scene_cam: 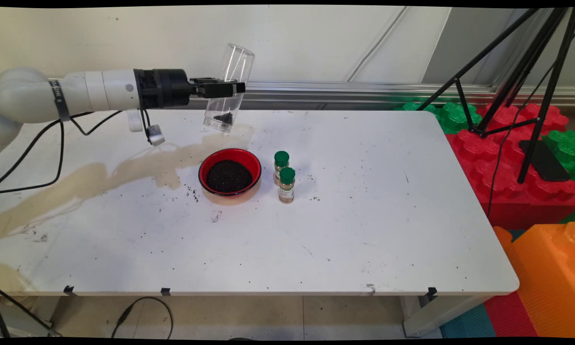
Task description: Pour the black seasoning powder in the red bowl
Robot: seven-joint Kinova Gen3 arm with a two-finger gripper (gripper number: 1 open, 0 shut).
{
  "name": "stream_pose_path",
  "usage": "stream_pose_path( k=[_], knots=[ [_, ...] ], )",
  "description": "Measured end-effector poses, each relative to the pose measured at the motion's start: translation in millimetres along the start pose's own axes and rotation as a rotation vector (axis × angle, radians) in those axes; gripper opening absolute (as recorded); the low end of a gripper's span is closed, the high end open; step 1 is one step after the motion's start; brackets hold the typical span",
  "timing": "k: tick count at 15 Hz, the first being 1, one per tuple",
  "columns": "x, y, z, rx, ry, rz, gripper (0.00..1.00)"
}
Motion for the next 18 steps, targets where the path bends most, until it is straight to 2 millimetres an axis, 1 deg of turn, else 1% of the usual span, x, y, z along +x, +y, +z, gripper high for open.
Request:
stream_pose_path(
  k=[11,18],
  knots=[
    [-2,-16,-11,0.057,-0.057,0.052,0.0],
    [-2,-23,-16,0.082,-0.09,0.021,0.0]
  ],
)
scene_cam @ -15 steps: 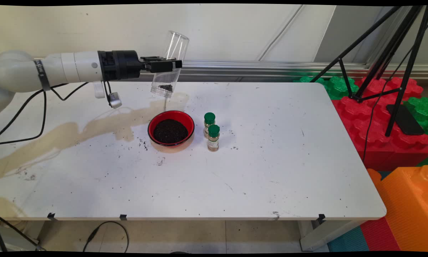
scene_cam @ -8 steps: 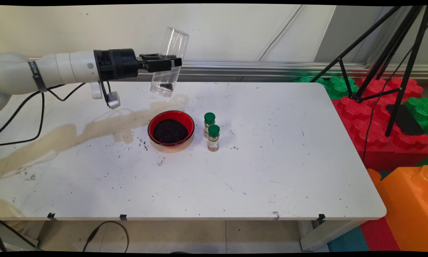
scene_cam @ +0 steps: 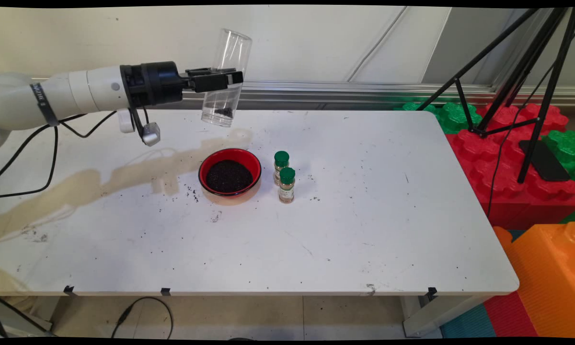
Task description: Pour the black seasoning powder in the red bowl
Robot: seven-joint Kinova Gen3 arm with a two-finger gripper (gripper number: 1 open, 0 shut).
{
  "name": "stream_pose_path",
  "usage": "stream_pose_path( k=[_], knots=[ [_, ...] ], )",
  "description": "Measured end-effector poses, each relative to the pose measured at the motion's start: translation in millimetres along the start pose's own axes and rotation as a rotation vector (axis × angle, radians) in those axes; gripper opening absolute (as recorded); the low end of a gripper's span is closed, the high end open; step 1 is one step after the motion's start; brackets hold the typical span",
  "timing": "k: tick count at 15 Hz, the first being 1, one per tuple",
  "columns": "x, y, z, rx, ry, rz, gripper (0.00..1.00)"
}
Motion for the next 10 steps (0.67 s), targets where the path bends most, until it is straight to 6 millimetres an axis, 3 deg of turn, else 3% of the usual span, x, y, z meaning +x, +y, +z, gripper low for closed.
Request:
stream_pose_path(
  k=[10],
  knots=[
    [14,4,1,-0.015,0.031,-0.097,0.0]
  ],
)
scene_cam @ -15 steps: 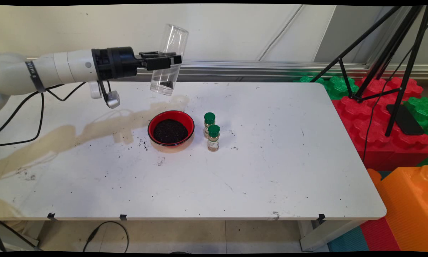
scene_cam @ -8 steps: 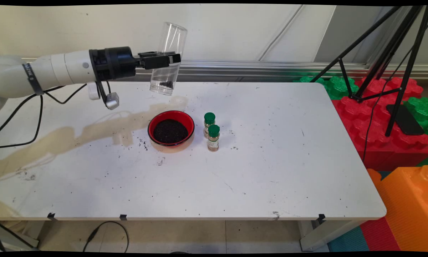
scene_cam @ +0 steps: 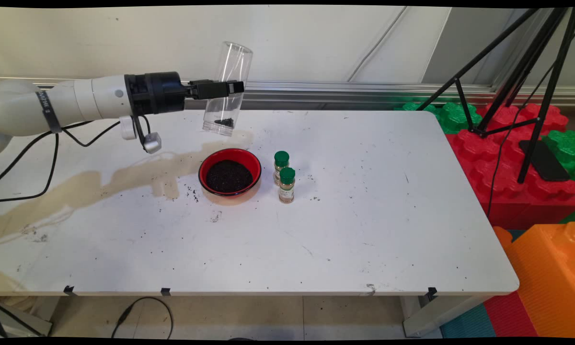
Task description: Pour the black seasoning powder in the red bowl
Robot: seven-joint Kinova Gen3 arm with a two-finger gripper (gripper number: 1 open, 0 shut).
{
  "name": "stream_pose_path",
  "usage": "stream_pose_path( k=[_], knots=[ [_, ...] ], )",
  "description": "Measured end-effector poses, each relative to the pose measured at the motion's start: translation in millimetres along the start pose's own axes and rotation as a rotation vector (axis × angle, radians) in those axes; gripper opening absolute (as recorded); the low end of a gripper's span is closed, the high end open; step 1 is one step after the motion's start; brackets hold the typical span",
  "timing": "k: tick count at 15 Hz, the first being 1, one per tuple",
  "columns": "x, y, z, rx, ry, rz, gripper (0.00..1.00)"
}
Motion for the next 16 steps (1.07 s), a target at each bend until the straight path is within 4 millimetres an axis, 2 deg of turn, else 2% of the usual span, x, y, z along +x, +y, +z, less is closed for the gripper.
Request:
stream_pose_path(
  k=[9,16],
  knots=[
    [5,5,0,-0.03,0.025,-0.115,0.0],
    [7,12,1,-0.069,0.048,-0.29,0.0]
  ],
)
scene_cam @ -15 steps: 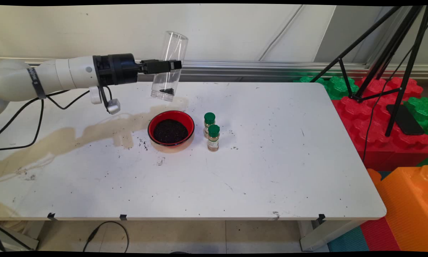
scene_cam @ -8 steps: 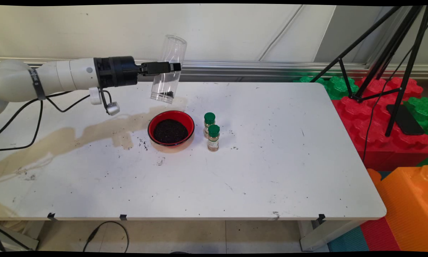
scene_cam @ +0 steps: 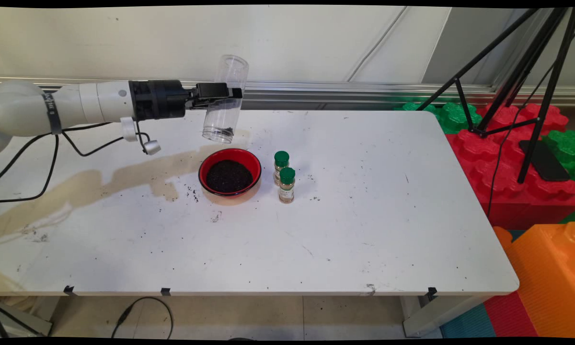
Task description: Pour the black seasoning powder in the red bowl
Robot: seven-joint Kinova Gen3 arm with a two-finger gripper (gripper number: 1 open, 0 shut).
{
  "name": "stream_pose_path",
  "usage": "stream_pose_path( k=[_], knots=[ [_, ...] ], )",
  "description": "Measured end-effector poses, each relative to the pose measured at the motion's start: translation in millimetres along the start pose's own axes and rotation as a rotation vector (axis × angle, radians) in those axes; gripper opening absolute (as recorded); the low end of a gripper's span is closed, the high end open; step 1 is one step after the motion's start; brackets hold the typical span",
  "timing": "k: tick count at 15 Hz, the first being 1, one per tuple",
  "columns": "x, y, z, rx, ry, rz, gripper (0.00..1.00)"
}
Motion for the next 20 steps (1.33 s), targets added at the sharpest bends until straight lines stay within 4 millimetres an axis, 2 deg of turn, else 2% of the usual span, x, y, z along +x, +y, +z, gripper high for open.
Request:
stream_pose_path(
  k=[8,20],
  knots=[
    [-6,2,1,-0.033,0.02,-0.247,0.0],
    [-29,-3,-11,-0.075,0.045,-0.701,0.0]
  ],
)
